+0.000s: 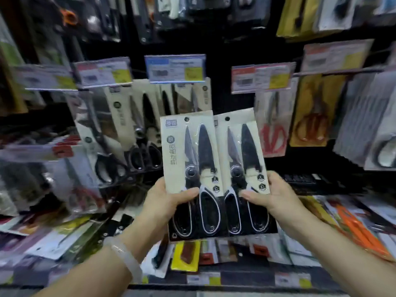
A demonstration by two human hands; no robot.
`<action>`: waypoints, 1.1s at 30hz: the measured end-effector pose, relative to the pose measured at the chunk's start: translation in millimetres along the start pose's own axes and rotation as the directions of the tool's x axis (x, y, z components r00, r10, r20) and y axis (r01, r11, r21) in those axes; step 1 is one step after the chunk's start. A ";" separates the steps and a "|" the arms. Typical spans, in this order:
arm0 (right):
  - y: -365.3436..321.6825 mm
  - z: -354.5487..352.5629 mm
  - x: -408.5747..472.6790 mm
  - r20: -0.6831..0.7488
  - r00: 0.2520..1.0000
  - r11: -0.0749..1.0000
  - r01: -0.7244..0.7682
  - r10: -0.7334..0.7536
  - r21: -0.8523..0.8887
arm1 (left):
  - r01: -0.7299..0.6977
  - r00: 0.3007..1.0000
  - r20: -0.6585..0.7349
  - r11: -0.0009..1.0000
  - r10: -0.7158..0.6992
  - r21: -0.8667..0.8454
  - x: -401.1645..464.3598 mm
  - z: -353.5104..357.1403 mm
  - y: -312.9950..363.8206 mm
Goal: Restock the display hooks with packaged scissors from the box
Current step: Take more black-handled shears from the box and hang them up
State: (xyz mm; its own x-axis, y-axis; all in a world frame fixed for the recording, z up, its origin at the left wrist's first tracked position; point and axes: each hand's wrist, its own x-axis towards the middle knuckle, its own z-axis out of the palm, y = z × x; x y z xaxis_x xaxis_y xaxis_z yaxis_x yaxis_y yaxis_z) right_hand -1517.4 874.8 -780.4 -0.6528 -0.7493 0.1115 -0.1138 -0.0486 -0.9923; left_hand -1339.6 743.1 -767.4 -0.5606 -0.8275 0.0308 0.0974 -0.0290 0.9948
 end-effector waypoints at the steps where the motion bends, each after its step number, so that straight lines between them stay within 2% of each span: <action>1: -3.4 24.7 3.4 0.031 1.000 1.000 0.004 -0.005 0.022 | -0.007 0.999 -0.032 1.000 0.007 -0.002 -0.9 -23.2 4.8; 6: -13.2 128.7 15.5 0.149 0.988 0.996 0.035 -0.048 0.088 | -0.034 0.986 -0.164 0.999 0.032 -0.009 -1.3 -123.0 16.6; 10: -25.9 176.6 27.0 0.199 0.974 0.993 0.090 -0.104 0.076 | -0.059 0.982 -0.185 0.997 0.048 -0.056 -4.9 -167.6 17.5; 17: -50.4 213.7 51.9 0.161 0.960 0.971 0.212 -0.228 0.113 | -0.053 0.982 -0.187 0.994 0.035 -0.091 -3.8 -207.4 5.0; 23: -43.0 225.9 72.6 0.087 0.985 0.983 0.139 -0.151 0.123 | -0.035 0.986 -0.166 0.990 0.012 -0.136 -0.6 -212.0 0.8; 25: -44.0 227.4 79.4 0.090 0.985 0.987 0.140 -0.147 0.082 | -0.035 0.987 -0.162 0.989 0.012 -0.144 1.4 -212.1 0.0; 27: -45.9 228.7 86.4 0.050 0.994 0.992 0.101 -0.097 -0.075 | -0.041 0.989 -0.145 0.990 0.021 -0.136 2.5 -210.6 -0.7; 29: -48.2 227.8 83.5 -0.100 0.993 0.946 0.022 -0.058 -0.323 | -0.043 0.990 -0.136 0.991 0.026 -0.126 4.3 -207.2 -1.0; 30: -50.2 227.1 76.5 -0.163 0.981 0.926 0.032 -0.100 -0.377 | -0.042 0.991 -0.134 0.992 0.025 -0.119 4.7 -205.0 -0.8; 31: -51.2 225.3 69.3 -0.174 0.972 0.930 0.084 -0.155 -0.359 | -0.042 0.991 -0.131 0.993 0.027 -0.112 6.7 -203.4 -1.8; 32: -54.5 224.0 57.8 -0.112 0.976 0.943 0.145 -0.186 -0.300 | -0.041 0.992 -0.127 0.994 0.028 -0.102 8.1 -200.8 -1.6; 33: -55.9 224.1 48.3 0.015 0.986 0.957 0.162 -0.163 -0.239 | -0.036 0.992 -0.122 0.996 0.026 -0.084 10.0 -198.0 -1.8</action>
State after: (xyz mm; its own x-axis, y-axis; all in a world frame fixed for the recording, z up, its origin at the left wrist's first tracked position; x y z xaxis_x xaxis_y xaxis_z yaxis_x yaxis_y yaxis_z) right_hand -1374.8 693.3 -731.6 -0.6138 -0.7414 0.2712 -0.3940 -0.0100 -0.9190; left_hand -1182.6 623.9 -788.0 -0.4537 -0.8900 0.0446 0.1866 -0.0459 0.9814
